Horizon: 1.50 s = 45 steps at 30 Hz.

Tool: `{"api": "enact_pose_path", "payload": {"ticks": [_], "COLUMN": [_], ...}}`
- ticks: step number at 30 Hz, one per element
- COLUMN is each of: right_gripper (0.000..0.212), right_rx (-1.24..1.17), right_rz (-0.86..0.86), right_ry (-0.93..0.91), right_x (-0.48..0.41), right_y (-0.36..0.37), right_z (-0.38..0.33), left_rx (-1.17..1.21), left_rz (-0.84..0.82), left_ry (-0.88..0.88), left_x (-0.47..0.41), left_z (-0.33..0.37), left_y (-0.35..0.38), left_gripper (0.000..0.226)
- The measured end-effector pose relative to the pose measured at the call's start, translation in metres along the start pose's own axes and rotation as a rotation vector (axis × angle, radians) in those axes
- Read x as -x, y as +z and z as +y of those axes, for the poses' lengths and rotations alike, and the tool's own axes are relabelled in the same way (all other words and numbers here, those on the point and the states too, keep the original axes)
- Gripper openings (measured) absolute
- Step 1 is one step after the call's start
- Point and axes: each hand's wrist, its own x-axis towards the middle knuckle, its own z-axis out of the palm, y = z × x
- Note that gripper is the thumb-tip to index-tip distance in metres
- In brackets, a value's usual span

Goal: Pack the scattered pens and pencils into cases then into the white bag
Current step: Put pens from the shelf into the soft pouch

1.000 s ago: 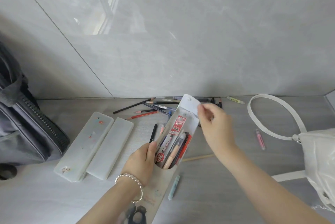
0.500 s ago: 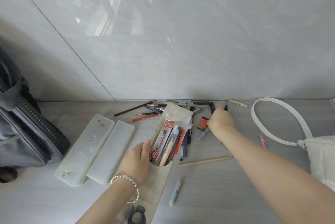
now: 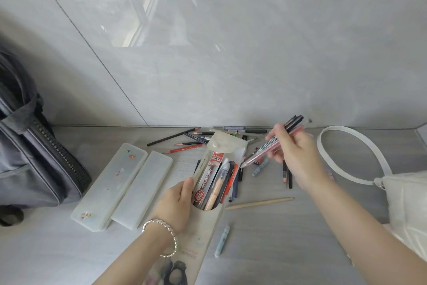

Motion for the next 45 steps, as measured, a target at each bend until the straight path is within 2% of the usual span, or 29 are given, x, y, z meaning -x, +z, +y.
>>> {"api": "enact_pose_path", "payload": {"ticks": [5, 9, 11, 13, 16, 17, 21, 23, 25, 27, 28, 31, 34, 36, 40, 43, 45], "right_gripper": [0.027, 0.017, 0.026, 0.04, 0.042, 0.042, 0.022, 0.034, 0.041, 0.045, 0.042, 0.031, 0.029, 0.028, 0.024, 0.025, 0.021], "right_rx": [0.092, 0.166, 0.138, 0.113, 0.175, 0.219, 0.602, 0.777, 0.924, 0.975, 0.953, 0.866, 0.896, 0.875, 0.95, 1.064, 1.029], "right_rz": [-0.316, -0.493, -0.551, -0.513, -0.198, -0.141, -0.125, -0.087, -0.145, -0.249, -0.247, -0.132, -0.23, -0.313, -0.382, -0.317, -0.328], "right_ry": [-0.095, -0.015, 0.058, 0.051, -0.147, -0.211, -0.463, -0.576, -0.659, -0.631, -0.612, -0.542, -0.295, -0.194, -0.212, -0.312, -0.304], "right_x": [0.028, 0.039, 0.048, 0.054, 0.051, 0.048, 0.049, 0.057, 0.065, 0.069, 0.067, 0.063, 0.053, 0.047, 0.047, 0.052, 0.052], "right_y": [0.012, 0.022, 0.027, 0.029, 0.026, 0.023, 0.024, 0.026, 0.029, 0.03, 0.029, 0.028, 0.027, 0.026, 0.032, 0.038, 0.041], "right_z": [0.004, 0.009, 0.01, 0.01, 0.009, 0.01, 0.012, 0.011, 0.013, 0.014, 0.012, -0.004, -0.014, -0.016, -0.018, -0.015, -0.013], "left_rx": [0.025, 0.026, 0.026, 0.028, 0.023, 0.026, 0.045, 0.053, 0.048, 0.034, 0.024, -0.005, -0.035, -0.048, -0.09, -0.141, -0.157], "left_rz": [-0.017, -0.026, -0.021, -0.013, -0.001, 0.003, 0.045, 0.065, 0.072, 0.062, 0.053, 0.038, 0.048, 0.05, 0.062, 0.086, 0.081], "left_ry": [0.041, 0.075, 0.082, 0.087, 0.098, 0.101, 0.108, 0.119, 0.125, 0.123, 0.124, 0.14, 0.176, 0.189, 0.2, 0.224, 0.224], "left_x": [0.008, 0.014, 0.016, 0.017, 0.02, 0.022, 0.026, 0.028, 0.029, 0.029, 0.03, 0.031, 0.035, 0.037, 0.039, 0.039, 0.04], "left_z": [0.003, 0.004, 0.004, 0.002, 0.0, 0.0, 0.002, 0.003, 0.004, 0.005, 0.004, 0.003, 0.005, 0.007, 0.007, 0.005, 0.006], "left_y": [0.006, 0.008, 0.009, 0.009, 0.008, 0.008, 0.004, 0.002, 0.0, 0.0, 0.001, 0.001, 0.0, -0.001, -0.001, 0.001, 0.001], "left_gripper": [0.045, 0.044, 0.045, 0.047, 0.046, 0.046, 0.047, 0.045, 0.044, 0.043, 0.043, 0.038, 0.036, 0.037, 0.037, 0.041, 0.042]}}
